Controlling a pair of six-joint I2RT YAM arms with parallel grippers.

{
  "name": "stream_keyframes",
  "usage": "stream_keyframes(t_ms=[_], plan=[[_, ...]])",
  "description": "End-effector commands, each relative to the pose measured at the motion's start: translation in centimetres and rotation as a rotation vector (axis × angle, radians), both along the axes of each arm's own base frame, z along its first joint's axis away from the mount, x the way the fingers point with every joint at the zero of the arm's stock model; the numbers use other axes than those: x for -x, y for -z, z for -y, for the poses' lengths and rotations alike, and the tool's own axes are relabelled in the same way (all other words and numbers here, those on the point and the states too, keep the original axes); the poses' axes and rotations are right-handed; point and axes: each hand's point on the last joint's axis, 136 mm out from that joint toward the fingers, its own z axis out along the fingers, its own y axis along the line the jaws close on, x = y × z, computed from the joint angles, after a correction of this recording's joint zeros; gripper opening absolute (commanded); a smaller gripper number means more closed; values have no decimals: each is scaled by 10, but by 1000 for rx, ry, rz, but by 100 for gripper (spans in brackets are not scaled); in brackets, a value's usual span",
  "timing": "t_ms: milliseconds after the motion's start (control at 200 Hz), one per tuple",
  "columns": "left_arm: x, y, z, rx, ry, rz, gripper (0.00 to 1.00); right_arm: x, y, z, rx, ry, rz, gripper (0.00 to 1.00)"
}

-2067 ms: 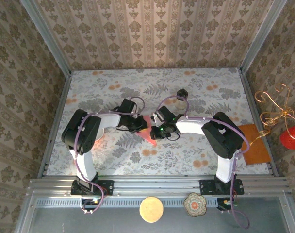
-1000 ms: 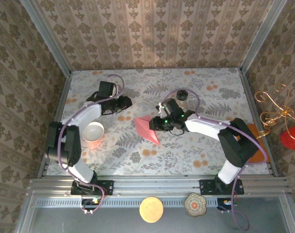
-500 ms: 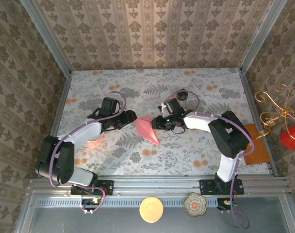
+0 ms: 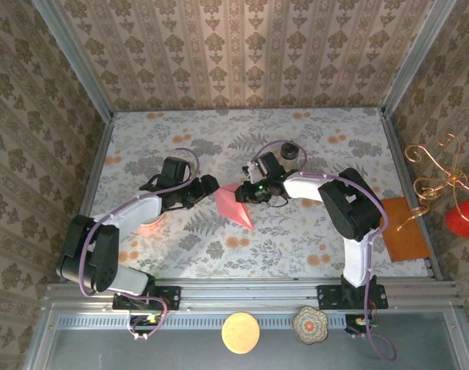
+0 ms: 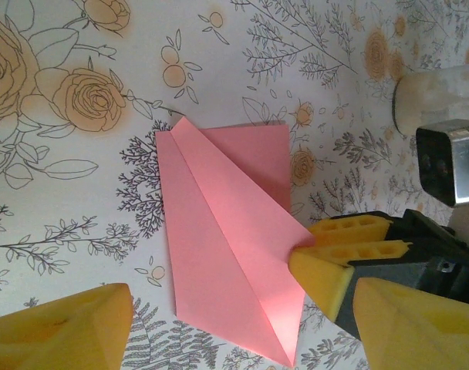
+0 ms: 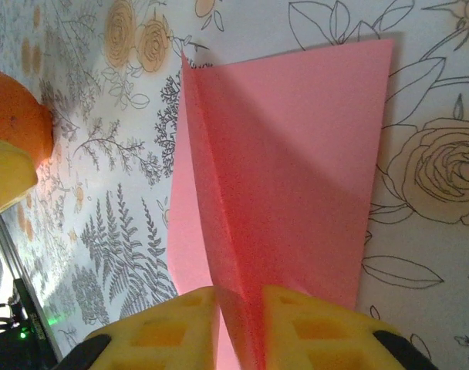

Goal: Fold a paper plane with a square sheet of paper (pick it up from the middle)

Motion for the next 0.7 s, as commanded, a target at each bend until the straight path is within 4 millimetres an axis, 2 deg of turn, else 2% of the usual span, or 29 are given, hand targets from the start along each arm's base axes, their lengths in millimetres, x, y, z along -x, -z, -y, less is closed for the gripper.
stream_keyframes(t_ms=[0,115,260,470,485,535,695], plan=[[-1,-6,3,20,2,21,76,-2,-9,-9,-43,-49,16,14],[-1,-16,9,60,19,48,76,-6,-29,-9,-87,-29,66,8],[-1,-40,23,149,79,115,74,-10,-74,-5,-185,26,148,5],[0,-81,46,273,166,239,74,-12,-129,9,-333,131,205,3],[7,-83,55,285,196,241,74,-12,-132,11,-343,140,204,3],[9,-92,63,318,226,265,74,-13,-145,14,-389,164,209,3],[15,-113,79,376,284,319,74,-14,-181,23,-527,212,228,3]])
